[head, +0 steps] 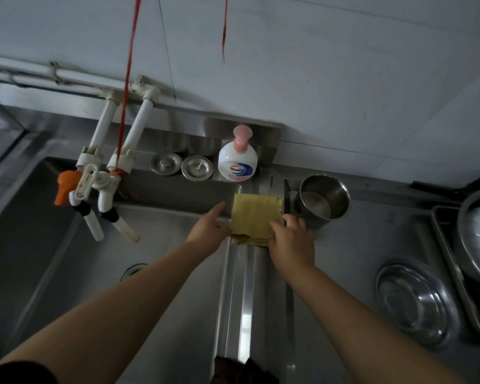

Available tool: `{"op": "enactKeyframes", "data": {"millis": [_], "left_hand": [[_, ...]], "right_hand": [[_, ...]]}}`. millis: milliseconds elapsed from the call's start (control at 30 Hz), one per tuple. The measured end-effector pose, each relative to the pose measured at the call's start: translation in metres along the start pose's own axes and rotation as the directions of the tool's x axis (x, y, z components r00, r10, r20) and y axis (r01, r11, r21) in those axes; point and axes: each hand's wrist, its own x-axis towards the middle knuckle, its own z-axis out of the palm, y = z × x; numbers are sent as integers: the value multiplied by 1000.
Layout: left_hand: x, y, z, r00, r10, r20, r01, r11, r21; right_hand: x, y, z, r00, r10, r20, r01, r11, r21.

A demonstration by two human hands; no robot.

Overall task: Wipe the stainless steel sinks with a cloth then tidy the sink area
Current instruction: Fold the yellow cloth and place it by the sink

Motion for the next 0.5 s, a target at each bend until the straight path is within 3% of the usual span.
{"op": "enactKeyframes", "data": {"millis": [100,300,500], "left_hand": [[-26,-8,-22,999,1,-37,1,998,56],[-100,-25,-85,999,-20,28,15,988,152],[-179,-66,-173,998,-50,-34,61,875,480]], "right_hand": [[-8,-14,-17,997,-70,42,70,997,-18],[-33,-84,-53,950,-233,208,247,968,-43],[-68,-191,-61,862,-409,299,467,871,-152]]}}
